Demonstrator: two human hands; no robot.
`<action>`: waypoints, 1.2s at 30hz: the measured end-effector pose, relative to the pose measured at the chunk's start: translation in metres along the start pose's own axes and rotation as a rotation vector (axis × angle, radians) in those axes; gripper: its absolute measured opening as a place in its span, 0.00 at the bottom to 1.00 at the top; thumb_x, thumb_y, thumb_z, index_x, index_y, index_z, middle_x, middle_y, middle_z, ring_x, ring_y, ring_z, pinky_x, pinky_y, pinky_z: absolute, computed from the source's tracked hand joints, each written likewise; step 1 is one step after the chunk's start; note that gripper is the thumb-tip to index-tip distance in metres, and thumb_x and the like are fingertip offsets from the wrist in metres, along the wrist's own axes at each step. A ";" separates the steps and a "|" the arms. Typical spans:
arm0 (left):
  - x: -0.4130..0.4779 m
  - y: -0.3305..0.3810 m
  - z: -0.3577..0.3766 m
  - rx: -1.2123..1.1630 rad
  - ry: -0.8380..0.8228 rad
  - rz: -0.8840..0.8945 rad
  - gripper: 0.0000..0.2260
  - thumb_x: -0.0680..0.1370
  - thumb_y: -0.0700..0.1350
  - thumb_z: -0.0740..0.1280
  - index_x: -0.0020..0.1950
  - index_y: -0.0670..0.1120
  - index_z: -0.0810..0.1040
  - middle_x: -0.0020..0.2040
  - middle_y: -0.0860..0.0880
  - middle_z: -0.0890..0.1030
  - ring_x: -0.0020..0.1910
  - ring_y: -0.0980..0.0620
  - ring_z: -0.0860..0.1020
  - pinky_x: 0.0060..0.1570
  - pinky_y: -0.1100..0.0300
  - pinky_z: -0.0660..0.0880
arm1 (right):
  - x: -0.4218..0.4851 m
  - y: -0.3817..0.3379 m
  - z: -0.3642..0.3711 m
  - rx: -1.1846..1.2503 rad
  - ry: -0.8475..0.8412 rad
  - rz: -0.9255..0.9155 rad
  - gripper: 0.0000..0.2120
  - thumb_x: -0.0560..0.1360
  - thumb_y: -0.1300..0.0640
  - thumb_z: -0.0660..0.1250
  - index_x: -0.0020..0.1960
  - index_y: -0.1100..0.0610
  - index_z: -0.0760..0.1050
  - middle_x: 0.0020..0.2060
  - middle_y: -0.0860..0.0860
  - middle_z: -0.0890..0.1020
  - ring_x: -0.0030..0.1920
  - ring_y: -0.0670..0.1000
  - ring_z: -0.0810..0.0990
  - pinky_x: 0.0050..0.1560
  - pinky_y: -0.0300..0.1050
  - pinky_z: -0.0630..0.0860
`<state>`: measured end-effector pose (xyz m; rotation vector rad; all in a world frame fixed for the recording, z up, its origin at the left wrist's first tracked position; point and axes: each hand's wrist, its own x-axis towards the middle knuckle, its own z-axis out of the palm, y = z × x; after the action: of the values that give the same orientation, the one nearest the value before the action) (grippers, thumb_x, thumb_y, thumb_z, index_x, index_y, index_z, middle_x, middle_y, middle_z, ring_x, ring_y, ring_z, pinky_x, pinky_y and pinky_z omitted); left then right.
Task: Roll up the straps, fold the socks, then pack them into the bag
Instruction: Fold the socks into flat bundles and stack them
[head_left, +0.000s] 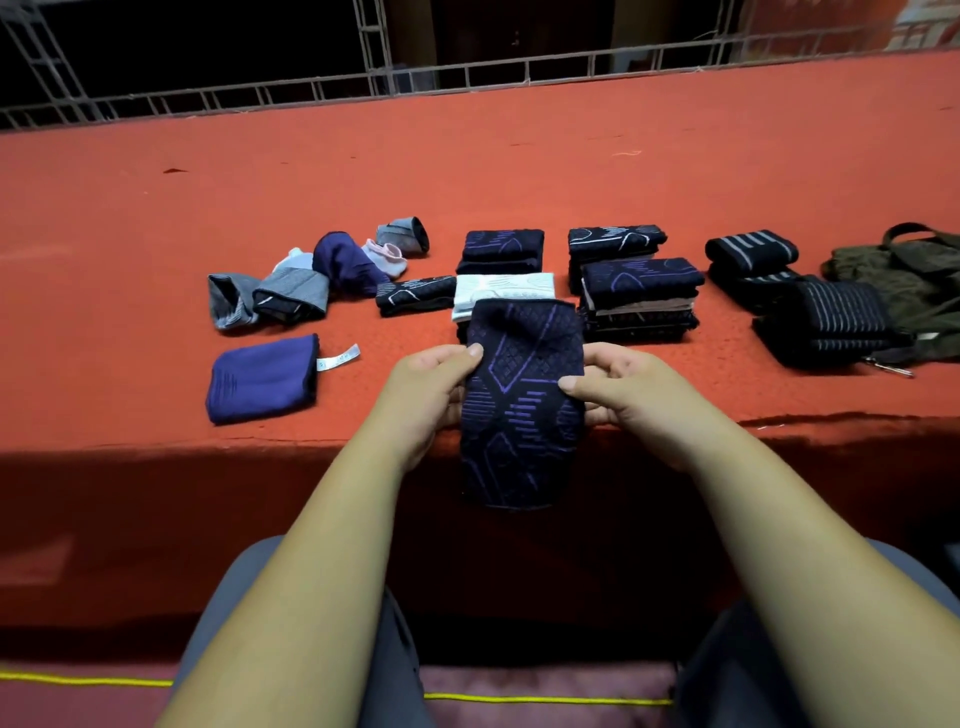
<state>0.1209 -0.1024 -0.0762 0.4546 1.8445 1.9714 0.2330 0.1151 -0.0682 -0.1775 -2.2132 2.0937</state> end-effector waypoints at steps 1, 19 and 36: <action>0.001 -0.001 -0.002 0.001 -0.021 0.002 0.09 0.85 0.46 0.68 0.57 0.42 0.84 0.50 0.42 0.87 0.45 0.47 0.84 0.44 0.56 0.82 | 0.000 0.001 0.000 0.004 0.012 -0.002 0.13 0.82 0.65 0.68 0.66 0.63 0.78 0.57 0.60 0.87 0.50 0.51 0.85 0.53 0.49 0.81; 0.013 0.000 -0.018 -0.093 -0.231 -0.051 0.18 0.81 0.29 0.61 0.46 0.48 0.85 0.50 0.44 0.86 0.47 0.50 0.85 0.53 0.56 0.81 | 0.014 0.008 -0.014 0.191 0.033 0.014 0.17 0.80 0.73 0.58 0.51 0.58 0.83 0.34 0.51 0.85 0.32 0.45 0.81 0.39 0.38 0.78; 0.002 0.000 0.002 0.087 -0.132 0.050 0.20 0.75 0.30 0.76 0.65 0.42 0.79 0.51 0.46 0.86 0.48 0.50 0.84 0.46 0.57 0.82 | 0.005 0.013 -0.001 -0.109 0.063 -0.211 0.22 0.76 0.71 0.72 0.61 0.47 0.76 0.50 0.49 0.83 0.46 0.53 0.80 0.49 0.55 0.79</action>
<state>0.1200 -0.0995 -0.0764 0.6474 1.8570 1.8508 0.2281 0.1172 -0.0817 -0.0157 -2.2028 1.8359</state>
